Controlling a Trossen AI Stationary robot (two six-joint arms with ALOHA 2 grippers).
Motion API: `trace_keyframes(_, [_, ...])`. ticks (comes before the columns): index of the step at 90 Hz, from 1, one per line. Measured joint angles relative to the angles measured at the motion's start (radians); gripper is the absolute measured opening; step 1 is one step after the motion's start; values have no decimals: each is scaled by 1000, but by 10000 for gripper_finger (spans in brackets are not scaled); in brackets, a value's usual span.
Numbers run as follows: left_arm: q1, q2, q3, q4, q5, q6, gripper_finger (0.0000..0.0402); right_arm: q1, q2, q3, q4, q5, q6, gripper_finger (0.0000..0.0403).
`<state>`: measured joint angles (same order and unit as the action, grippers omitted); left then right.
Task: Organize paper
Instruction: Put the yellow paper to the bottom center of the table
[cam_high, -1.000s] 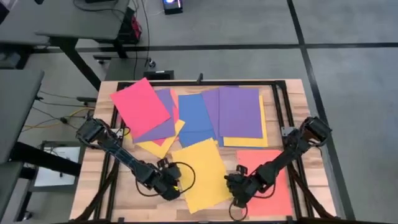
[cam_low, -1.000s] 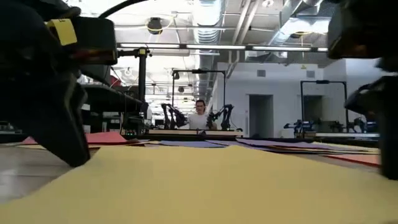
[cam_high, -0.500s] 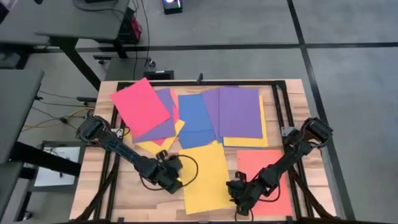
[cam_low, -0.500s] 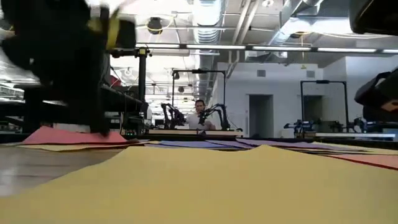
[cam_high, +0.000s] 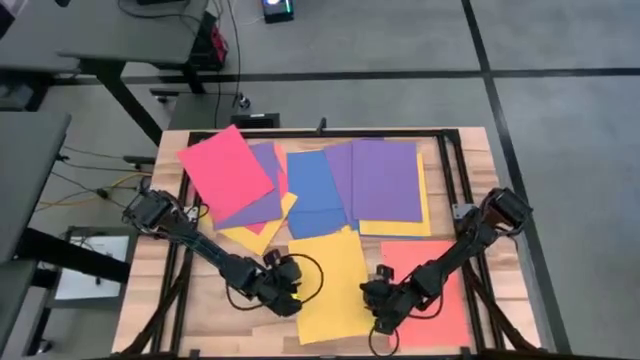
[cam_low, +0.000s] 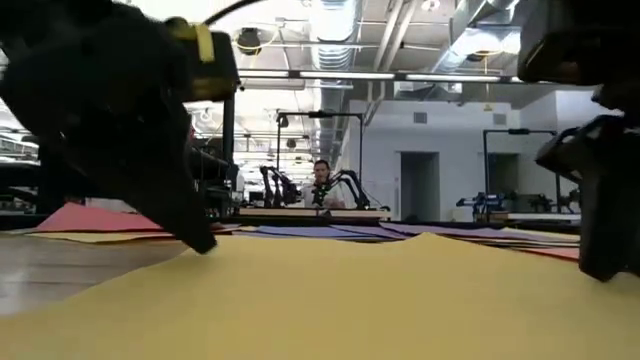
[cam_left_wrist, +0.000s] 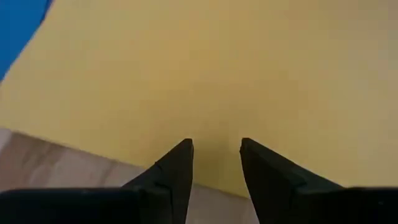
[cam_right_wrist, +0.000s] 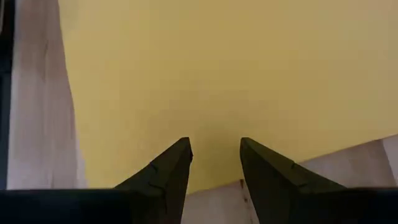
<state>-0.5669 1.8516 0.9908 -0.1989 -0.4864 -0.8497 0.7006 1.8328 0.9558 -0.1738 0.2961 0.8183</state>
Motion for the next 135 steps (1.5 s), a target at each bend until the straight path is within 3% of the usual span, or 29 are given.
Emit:
trace_keyframes(31, [69, 1, 0, 22, 42, 108, 118, 10, 30, 3, 62, 3, 24, 137])
trace_keyframes(63, [62, -7, 58, 31, 56, 171, 118, 27, -16, 22, 35, -18, 5, 137])
trace_keyframes(110, [42, -2, 52, -6, 50, 153, 118, 61, -10, 22, 8, 39, 116, 137])
trace_keyframes(135, [43, -2, 52, -4, 49, 152, 118, 82, 66, 27, 92, 41, 155, 137])
